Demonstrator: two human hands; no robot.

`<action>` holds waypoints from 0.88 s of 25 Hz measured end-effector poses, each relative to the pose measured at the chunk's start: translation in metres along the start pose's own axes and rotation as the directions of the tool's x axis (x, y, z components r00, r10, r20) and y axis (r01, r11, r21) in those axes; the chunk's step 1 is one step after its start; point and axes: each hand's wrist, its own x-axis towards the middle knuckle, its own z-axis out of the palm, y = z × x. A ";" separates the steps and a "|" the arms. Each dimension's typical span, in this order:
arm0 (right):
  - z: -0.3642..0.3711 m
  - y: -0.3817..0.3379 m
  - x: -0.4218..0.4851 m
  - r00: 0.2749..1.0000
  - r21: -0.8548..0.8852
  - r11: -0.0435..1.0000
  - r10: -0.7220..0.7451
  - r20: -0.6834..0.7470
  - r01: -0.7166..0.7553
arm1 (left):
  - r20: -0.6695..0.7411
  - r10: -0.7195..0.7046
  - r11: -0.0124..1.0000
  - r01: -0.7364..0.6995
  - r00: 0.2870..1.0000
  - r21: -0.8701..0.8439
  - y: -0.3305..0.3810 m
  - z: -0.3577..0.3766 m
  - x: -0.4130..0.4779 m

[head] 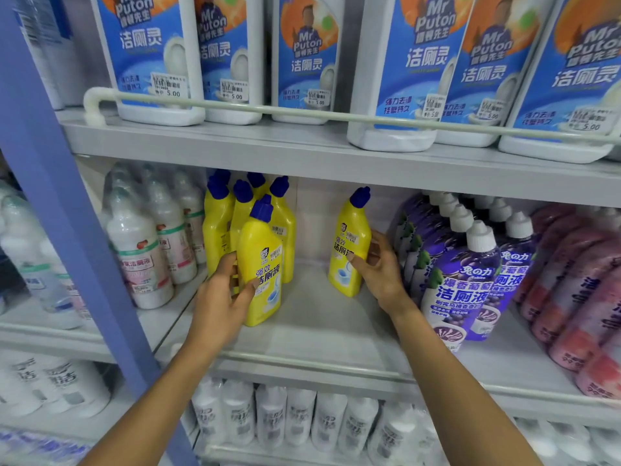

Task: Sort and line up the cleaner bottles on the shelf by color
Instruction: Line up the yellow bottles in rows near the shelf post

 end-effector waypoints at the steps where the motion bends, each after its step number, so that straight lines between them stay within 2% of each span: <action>1: 0.000 -0.003 -0.001 0.998 0.026 1.000 -0.006 0.059 0.004 | -0.005 0.001 1.000 -0.001 1.000 0.001 0.000 0.001 0.001; 3: 0.007 -0.004 -0.005 0.995 0.062 0.998 -0.026 0.093 0.020 | -0.008 0.002 1.000 -0.002 1.000 -0.001 -0.002 0.002 0.002; 6: 0.017 0.001 -0.007 1.000 0.101 0.995 0.016 0.025 -0.018 | -0.004 0.009 1.000 -0.009 1.000 -0.002 -0.006 0.002 0.002; 9: 0.022 0.001 -0.005 0.999 0.084 0.995 0.051 -0.011 -0.050 | -0.018 0.030 1.000 -0.030 0.999 -0.008 -0.010 0.004 0.003; 14: 0.017 0.008 0.017 1.000 0.050 0.999 0.007 0.029 -0.008 | -0.031 0.065 0.998 -0.065 0.997 0.006 -0.014 0.007 0.003; 22: 0.025 0.016 0.036 0.999 0.060 0.998 0.001 0.048 -0.004 | 0.071 0.002 0.989 0.008 0.997 -0.147 -0.015 0.010 0.009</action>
